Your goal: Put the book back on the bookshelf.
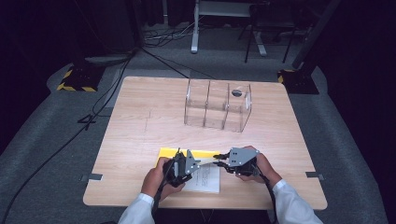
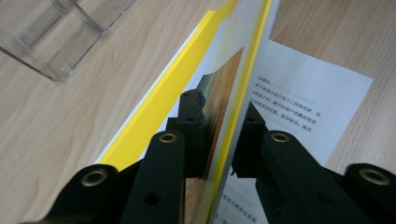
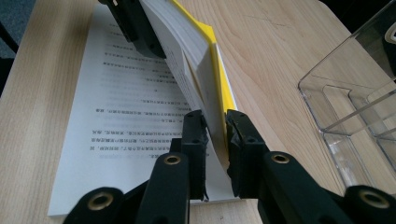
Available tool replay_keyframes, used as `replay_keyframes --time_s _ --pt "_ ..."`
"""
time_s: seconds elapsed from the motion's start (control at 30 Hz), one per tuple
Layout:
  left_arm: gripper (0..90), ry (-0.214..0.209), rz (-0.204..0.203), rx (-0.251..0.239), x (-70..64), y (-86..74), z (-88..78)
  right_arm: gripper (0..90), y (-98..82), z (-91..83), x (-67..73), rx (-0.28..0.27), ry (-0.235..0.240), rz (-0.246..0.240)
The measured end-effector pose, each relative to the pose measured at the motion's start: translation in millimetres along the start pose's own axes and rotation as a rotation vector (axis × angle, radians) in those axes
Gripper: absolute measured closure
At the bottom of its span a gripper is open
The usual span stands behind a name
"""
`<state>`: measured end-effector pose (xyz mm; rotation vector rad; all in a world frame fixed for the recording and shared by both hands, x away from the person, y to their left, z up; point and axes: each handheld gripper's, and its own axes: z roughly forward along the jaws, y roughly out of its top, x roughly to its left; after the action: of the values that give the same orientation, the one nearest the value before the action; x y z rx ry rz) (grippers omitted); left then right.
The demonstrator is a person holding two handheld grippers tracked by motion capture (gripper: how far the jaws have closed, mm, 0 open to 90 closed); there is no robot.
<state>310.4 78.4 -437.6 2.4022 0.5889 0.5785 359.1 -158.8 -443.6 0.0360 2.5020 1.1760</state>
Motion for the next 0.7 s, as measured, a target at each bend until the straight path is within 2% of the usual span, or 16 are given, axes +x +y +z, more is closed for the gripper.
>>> replay_keyframes --time_s 0.03,0.13,0.17,0.2,0.23,0.27,0.3,0.33,0.4,0.43,0.47,0.57,0.6,0.7 --pt "79.9 0.004 0.001 -0.012 0.5 -0.9 -1.2 76.3 0.1 -0.7 -1.2 -0.012 -0.002 0.023" --pt "81.1 0.001 0.002 -0.026 2.4 -2.6 -2.5 73.9 0.7 -1.5 -1.7 -0.025 -0.005 0.044" --pt "81.7 -0.003 -0.006 -0.046 4.7 -4.8 -4.1 69.2 0.4 -4.6 -4.5 -0.056 -0.014 0.096" --pt "82.0 0.002 -0.008 -0.055 5.7 -6.0 -5.5 66.3 -0.7 -8.0 -7.1 -0.083 -0.016 0.127" --pt "82.8 0.012 -0.012 -0.064 7.1 -7.4 -7.6 62.4 -2.3 -12.3 -9.7 -0.108 -0.018 0.154" --pt "83.8 0.012 -0.012 -0.064 7.1 -7.4 -7.6 62.4 -2.3 -12.3 -9.7 -0.108 -0.018 0.154" --pt "83.8 0.02 -0.027 -0.082 9.7 -9.0 -10.7 59.8 -5.2 -17.3 -13.6 -0.122 -0.036 0.18" --pt "84.1 0.017 -0.037 -0.096 12.3 -10.2 -13.0 59.1 -9.3 -20.9 -17.4 -0.118 -0.061 0.211" --pt "84.0 -0.001 -0.077 -0.133 18.1 -13.7 -19.2 57.5 -18.1 -23.6 -23.5 -0.101 -0.08 0.261" --pt "84.1 0.01 -0.079 -0.15 20.0 -15.5 -23.8 56.2 -24.3 -23.3 -27.5 -0.091 -0.076 0.297" --pt "84.2 0.013 -0.089 -0.161 21.5 -16.6 -26.0 54.6 -33.1 -19.3 -31.8 -0.053 -0.056 0.339" --pt "84.3 0.017 -0.102 -0.185 23.9 -20.0 -30.4 54.6 -46.0 -5.6 -32.8 0.038 -0.044 0.356" --pt "84.3 0.017 -0.101 -0.187 24.1 -20.5 -31.0 54.3 -50.3 2.6 -31.3 0.073 -0.031 0.343" --pt "84.2 0.017 -0.1 -0.202 24.6 -22.3 -32.8 54.1 -53.3 15.1 -26.7 0.091 0.008 0.327"
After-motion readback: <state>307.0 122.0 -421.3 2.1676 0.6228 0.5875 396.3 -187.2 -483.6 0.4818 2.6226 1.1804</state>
